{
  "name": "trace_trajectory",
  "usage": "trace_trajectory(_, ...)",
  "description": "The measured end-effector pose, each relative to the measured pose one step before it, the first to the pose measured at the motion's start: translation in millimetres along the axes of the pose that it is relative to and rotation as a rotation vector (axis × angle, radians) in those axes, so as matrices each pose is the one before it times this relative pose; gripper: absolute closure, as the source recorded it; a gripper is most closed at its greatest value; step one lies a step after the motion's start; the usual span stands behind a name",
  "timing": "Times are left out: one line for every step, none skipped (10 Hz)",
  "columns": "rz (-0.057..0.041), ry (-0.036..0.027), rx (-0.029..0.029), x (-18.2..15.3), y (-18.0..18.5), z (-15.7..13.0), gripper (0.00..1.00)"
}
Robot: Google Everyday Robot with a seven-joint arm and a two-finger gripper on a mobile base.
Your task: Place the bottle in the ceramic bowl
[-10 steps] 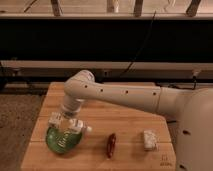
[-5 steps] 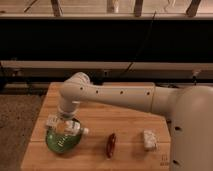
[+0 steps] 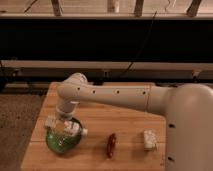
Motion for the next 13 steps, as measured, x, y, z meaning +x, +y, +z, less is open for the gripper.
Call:
trace_trajectory(0.0073, 0.0015, -0.00022, 0.61, -1.52, 1.2, 0.69)
trace_trajectory(0.00474, 0.00313, -0.00275, -0.67, -0.5, 2.62, 0.64)
trace_trajectory(0.00881, 0.00439, -0.00083, 3.24, -1.26, 0.67, 0.64)
trace_trajectory(0.00546, 0.00089, -0.00081, 1.79, -0.87, 0.42, 0.64)
trace_trajectory(0.0042, 0.00137, -0.00117, 1.12, -0.37, 0.46, 0.64)
trace_trajectory(0.00487, 0.00461, -0.00273, 0.91, 0.13, 1.62, 0.64)
trace_trajectory(0.00374, 0.0043, -0.00275, 1.48, -1.11, 1.36, 0.64)
trace_trajectory(0.00494, 0.00266, -0.00164, 1.46, -1.55, 0.55, 0.64)
trace_trajectory(0.00565, 0.00211, -0.00158, 2.12, -1.84, 0.44, 0.57)
trace_trajectory(0.00138, 0.0046, -0.00137, 0.64, -0.51, 0.28, 0.49)
trace_trajectory(0.00055, 0.00323, -0.00214, -0.22, -0.04, 1.11, 0.39)
trace_trajectory(0.00229, 0.00095, -0.0015, 0.59, -0.65, 0.37, 0.33)
trace_trajectory(0.00709, 0.00317, 0.0002, 3.29, -2.83, -0.02, 0.31)
